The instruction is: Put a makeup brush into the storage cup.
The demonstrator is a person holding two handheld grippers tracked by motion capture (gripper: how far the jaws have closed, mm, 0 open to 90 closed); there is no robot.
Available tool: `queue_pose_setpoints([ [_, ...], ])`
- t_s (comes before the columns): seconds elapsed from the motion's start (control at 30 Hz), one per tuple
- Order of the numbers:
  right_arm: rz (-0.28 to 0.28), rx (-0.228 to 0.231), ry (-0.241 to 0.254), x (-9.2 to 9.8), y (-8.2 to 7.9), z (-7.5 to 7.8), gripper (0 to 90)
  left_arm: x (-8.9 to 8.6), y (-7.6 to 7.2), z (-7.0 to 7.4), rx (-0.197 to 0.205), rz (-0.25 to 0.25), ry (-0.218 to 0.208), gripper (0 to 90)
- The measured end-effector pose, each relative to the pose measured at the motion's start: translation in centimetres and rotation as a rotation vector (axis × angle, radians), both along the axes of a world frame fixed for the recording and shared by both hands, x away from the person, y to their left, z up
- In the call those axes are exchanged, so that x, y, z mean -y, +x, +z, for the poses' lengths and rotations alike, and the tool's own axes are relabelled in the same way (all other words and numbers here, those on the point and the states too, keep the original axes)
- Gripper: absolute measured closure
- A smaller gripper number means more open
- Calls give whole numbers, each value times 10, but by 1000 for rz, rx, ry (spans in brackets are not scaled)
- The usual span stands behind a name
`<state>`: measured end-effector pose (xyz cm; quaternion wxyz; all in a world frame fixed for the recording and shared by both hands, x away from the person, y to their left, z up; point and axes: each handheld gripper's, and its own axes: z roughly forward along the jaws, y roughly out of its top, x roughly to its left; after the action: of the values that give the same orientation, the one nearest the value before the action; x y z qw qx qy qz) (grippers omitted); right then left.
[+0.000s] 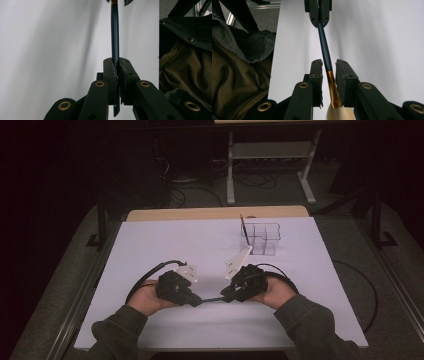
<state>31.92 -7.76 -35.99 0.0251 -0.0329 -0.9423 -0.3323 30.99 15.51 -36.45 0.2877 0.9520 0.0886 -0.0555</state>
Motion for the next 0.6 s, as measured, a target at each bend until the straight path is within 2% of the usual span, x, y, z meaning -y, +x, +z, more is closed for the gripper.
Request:
queue_pose_setpoints([
  [0.6,-35,2,22,7,3,4,708,-8,3,-1,4,57,-9,848],
])
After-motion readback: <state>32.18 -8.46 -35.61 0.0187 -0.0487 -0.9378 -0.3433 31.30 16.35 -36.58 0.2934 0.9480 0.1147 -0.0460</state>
